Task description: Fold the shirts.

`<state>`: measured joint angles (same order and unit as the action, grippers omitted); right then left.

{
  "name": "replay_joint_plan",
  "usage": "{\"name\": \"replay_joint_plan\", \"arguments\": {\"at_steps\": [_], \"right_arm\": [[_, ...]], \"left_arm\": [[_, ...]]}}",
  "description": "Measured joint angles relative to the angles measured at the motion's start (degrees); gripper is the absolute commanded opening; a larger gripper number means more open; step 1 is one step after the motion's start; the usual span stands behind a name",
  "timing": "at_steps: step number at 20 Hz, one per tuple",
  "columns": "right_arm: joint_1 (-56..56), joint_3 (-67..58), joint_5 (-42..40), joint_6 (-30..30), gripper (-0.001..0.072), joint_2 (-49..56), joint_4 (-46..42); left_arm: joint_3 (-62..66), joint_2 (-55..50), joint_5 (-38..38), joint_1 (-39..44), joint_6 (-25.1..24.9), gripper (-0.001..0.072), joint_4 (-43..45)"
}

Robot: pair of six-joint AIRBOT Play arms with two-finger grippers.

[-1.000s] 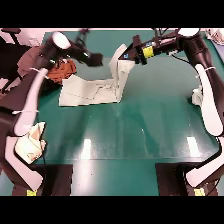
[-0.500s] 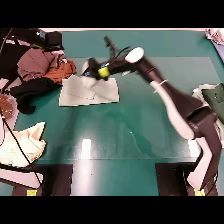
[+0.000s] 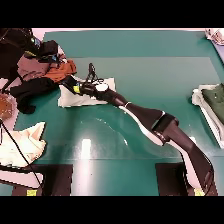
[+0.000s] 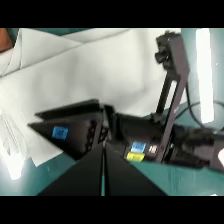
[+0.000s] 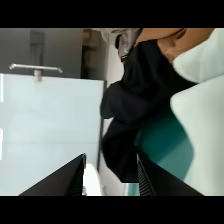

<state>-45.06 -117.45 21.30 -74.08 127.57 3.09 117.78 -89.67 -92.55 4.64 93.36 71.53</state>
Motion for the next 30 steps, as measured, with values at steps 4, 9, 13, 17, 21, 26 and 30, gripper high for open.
{"name": "replay_joint_plan", "arguments": {"at_steps": [4,9,13,17,21,26,30], "right_arm": [[11.23,4.44,13.18,2.82,0.0500,-7.23,-9.79],[27.63,6.21,37.20,-9.77,0.0720,-14.05,-36.96],[34.75,9.79,48.15,-11.96,0.0720,-14.47,-41.27],[35.17,14.99,49.31,-9.29,0.0720,-12.35,-36.57],[30.12,17.46,42.66,-6.10,0.0715,-9.16,-30.27],[22.58,12.46,36.48,-3.39,0.0024,-4.96,-17.35],[24.26,0.96,36.85,-6.05,0.0021,-8.57,-19.52]], "left_arm": [[0.00,0.00,-1.77,0.00,0.20,0.0031,0.02],[0.00,0.04,-1.86,-0.02,0.22,0.0030,-0.09],[0.00,0.07,-1.62,-0.02,0.26,0.0030,-1.46],[0.00,0.07,-1.49,-0.02,0.26,0.0030,-2.34],[0.00,0.07,-1.49,-0.02,0.26,0.0030,-2.58],[0.00,0.07,-1.75,-0.02,-0.07,0.0031,-2.01],[0.00,0.11,-3.93,-0.02,-0.50,0.0030,0.37]]}}
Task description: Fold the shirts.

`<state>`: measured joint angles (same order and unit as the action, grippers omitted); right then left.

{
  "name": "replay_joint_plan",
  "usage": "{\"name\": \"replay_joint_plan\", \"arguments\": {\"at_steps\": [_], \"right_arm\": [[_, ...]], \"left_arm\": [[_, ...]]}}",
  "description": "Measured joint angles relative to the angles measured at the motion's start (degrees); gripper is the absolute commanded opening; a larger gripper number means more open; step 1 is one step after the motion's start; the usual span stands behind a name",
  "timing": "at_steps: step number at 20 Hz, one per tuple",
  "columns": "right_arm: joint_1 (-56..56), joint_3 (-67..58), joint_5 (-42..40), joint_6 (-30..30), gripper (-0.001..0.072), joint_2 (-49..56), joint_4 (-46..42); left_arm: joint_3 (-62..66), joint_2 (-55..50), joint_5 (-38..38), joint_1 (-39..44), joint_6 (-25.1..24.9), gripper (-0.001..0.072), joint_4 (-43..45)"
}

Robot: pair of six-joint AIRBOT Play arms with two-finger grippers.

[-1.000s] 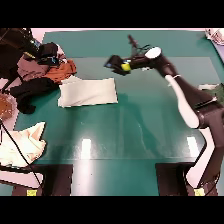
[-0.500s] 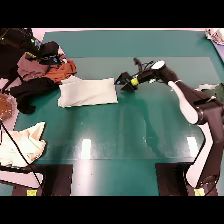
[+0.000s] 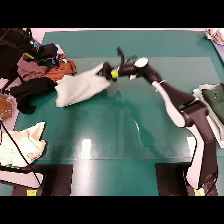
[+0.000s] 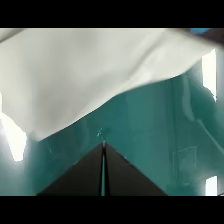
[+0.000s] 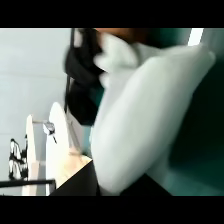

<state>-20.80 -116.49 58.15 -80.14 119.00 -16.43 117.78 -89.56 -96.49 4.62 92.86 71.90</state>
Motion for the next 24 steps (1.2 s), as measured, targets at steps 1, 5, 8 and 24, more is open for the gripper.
{"name": "replay_joint_plan", "arguments": {"at_steps": [1,5,8,24], "right_arm": [[1.84,-1.27,0.11,-2.08,0.0021,-2.89,-1.77],[13.60,0.92,1.66,-11.23,0.0021,-16.61,-14.14],[25.31,2.16,5.79,-16.70,0.0021,-23.85,-24.65],[69.26,-0.52,14.08,-26.21,0.0021,-31.45,-28.04]], "left_arm": [[0.00,0.11,-0.37,0.00,0.02,0.0030,0.35],[0.00,1.11,-0.33,0.00,0.79,0.0031,-1.03],[-0.04,2.40,0.02,0.00,1.38,0.0030,-4.35],[-0.11,6.47,0.57,0.00,6.40,0.0031,-9.62]]}}
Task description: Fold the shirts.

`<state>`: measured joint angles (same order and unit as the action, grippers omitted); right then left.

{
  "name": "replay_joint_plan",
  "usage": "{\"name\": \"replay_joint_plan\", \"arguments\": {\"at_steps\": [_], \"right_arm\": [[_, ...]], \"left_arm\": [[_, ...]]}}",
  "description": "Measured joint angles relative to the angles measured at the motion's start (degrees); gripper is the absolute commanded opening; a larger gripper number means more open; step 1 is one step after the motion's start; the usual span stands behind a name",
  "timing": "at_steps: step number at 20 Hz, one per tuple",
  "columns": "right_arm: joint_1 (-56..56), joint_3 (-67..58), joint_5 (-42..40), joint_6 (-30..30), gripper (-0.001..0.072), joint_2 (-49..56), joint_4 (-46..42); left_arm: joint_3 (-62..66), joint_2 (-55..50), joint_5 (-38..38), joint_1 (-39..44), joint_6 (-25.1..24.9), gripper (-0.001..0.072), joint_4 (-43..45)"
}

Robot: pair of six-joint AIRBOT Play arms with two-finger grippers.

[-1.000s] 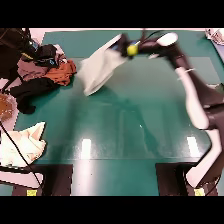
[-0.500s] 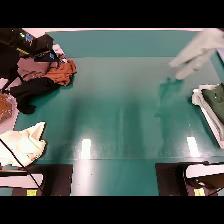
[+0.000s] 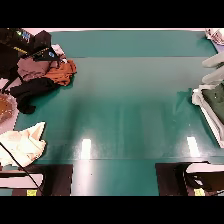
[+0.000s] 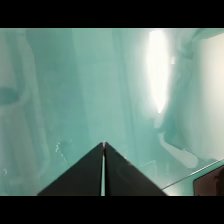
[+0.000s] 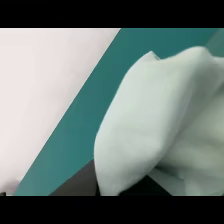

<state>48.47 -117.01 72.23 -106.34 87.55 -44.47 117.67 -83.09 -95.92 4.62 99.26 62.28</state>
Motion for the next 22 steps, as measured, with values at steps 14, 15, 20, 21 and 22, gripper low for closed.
{"name": "replay_joint_plan", "arguments": {"at_steps": [14,15,20,21,22], "right_arm": [[3.48,1.05,19.30,-2.10,0.0023,-0.15,-23.89],[3.98,1.05,21.62,-2.27,0.0023,-0.13,-26.14],[6.84,2.40,29.57,-1.01,0.0025,-0.59,-37.33],[7.43,3.69,30.36,-0.48,0.0025,-0.94,-39.21],[8.11,5.53,30.88,0.17,0.0027,-1.27,-40.96]], "left_arm": [[0.00,0.59,-1.09,0.00,0.94,0.0030,-1.11],[0.00,0.70,-1.09,0.00,0.94,0.0030,-1.11],[0.00,1.22,-1.03,0.00,0.90,0.0030,-1.14],[0.00,1.27,-1.03,0.00,0.85,0.0030,-1.14],[0.00,1.36,-1.01,0.00,0.76,0.0030,-1.14]]}}
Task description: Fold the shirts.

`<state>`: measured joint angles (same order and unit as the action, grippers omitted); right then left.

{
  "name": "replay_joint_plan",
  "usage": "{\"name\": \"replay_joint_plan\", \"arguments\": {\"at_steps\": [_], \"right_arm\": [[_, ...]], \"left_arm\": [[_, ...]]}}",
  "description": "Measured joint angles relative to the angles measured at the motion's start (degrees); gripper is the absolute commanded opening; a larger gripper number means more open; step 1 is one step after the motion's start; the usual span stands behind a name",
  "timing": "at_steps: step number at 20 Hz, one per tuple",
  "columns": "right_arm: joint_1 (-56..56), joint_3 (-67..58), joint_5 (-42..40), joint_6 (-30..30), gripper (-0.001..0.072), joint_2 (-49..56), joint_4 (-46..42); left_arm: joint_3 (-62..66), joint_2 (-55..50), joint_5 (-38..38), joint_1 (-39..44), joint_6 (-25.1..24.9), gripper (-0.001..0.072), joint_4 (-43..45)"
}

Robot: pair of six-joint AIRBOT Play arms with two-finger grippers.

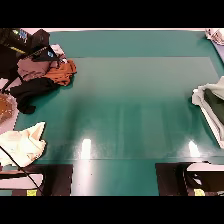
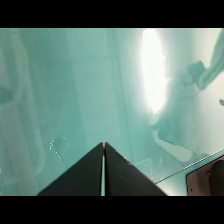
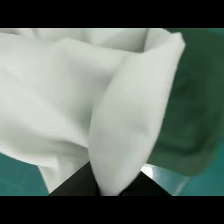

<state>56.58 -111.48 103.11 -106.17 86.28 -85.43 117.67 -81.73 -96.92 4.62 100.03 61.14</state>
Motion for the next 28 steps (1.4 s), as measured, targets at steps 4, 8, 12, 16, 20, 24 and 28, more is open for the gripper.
{"name": "replay_joint_plan", "arguments": {"at_steps": [4,8,12,16,20,24,28], "right_arm": [[2.54,9.51,1.55,2.93,0.0644,-0.98,-4.13],[4.22,14.75,1.84,5.01,0.0677,-1.66,-6.86],[4.02,8.39,0.15,7.10,0.0676,-3.58,-3.04],[1.90,2.25,-7.87,17.62,0.0560,-7.85,25.88],[-5.60,6.73,-11.98,28.46,0.0330,-13.75,47.98],[-16.65,20.48,-13.92,36.65,0.0168,-21.86,52.92],[-29.75,40.17,-21.07,43.01,0.0126,-34.32,45.31]], "left_arm": [[0.00,0.35,0.26,0.00,-0.17,0.0030,-0.07],[0.00,0.48,0.74,0.00,-0.94,0.0030,0.07],[-0.15,1.81,4.50,0.00,-2.99,0.0030,1.49],[-5.77,8.55,9.49,0.00,-6.54,0.0030,5.95],[-27.85,26.05,22.69,-0.02,-7.87,0.0030,11.96],[-56.92,47.21,37.20,0.00,-7.34,0.0030,15.04],[-74.10,60.70,43.17,0.00,-6.01,0.0030,16.06]]}}
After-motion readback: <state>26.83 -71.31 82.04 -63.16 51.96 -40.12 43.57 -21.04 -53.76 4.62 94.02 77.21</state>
